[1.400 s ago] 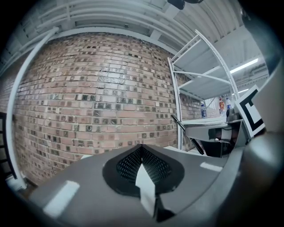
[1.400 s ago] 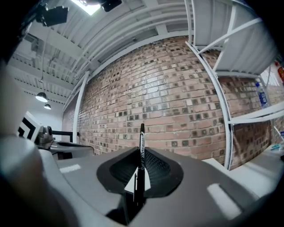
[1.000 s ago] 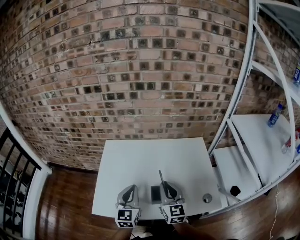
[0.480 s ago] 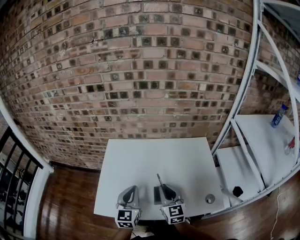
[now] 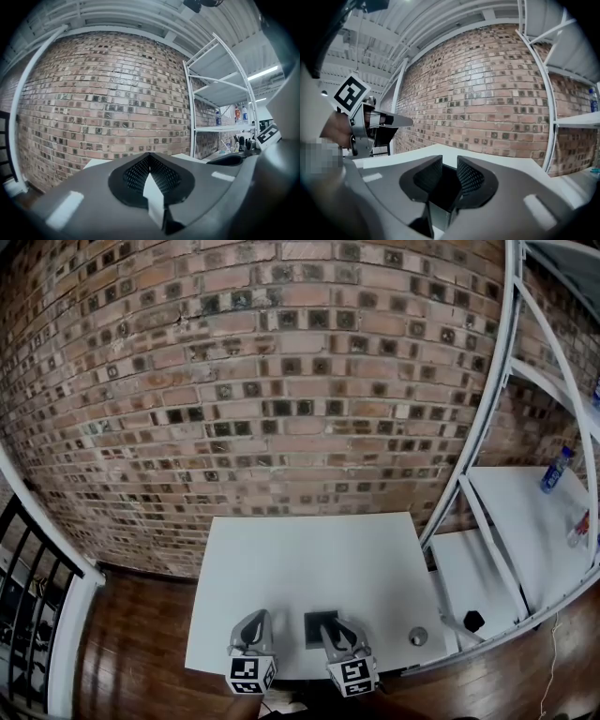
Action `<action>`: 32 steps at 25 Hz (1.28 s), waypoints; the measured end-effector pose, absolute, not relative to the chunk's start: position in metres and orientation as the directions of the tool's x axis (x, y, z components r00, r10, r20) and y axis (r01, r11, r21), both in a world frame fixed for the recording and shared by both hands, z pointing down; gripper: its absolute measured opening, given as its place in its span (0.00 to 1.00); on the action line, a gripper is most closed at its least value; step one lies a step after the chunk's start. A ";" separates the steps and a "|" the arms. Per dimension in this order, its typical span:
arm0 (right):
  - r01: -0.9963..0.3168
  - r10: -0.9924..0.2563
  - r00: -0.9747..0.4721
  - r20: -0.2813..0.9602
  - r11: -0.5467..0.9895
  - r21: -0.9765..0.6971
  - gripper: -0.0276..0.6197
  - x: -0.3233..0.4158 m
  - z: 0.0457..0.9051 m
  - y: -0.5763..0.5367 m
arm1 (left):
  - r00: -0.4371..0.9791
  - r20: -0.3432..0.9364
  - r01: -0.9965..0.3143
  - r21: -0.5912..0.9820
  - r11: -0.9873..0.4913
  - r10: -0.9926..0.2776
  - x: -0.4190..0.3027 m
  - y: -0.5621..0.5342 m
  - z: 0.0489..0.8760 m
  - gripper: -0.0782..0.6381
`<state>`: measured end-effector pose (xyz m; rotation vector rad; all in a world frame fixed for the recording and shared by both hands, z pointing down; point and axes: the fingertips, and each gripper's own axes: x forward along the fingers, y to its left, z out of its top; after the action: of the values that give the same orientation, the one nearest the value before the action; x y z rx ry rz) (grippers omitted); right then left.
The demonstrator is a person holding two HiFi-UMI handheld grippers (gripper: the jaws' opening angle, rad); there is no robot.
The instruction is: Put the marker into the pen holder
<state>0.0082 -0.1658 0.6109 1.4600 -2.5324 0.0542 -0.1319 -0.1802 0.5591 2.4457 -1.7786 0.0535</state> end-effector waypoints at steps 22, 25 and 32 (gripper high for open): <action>-0.929 -0.934 -0.349 0.074 0.355 0.104 0.05 0.062 0.536 -0.179 | 0.367 0.087 -0.930 0.058 -0.363 -0.926 -0.102 -0.162 0.552 0.13; -0.929 -0.934 -0.351 0.069 0.356 0.103 0.05 0.063 0.535 -0.176 | 0.376 0.087 -0.926 0.055 -0.373 -0.922 -0.097 -0.159 0.551 0.13; -0.925 -0.931 -0.358 0.069 0.364 0.108 0.05 0.062 0.535 -0.170 | 0.386 0.085 -0.922 0.054 -0.383 -0.918 -0.091 -0.154 0.550 0.13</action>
<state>0.0623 -0.1705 0.5351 1.7064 -2.4951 -0.0764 -0.0913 -0.1541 0.5497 2.5375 -1.6901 0.0631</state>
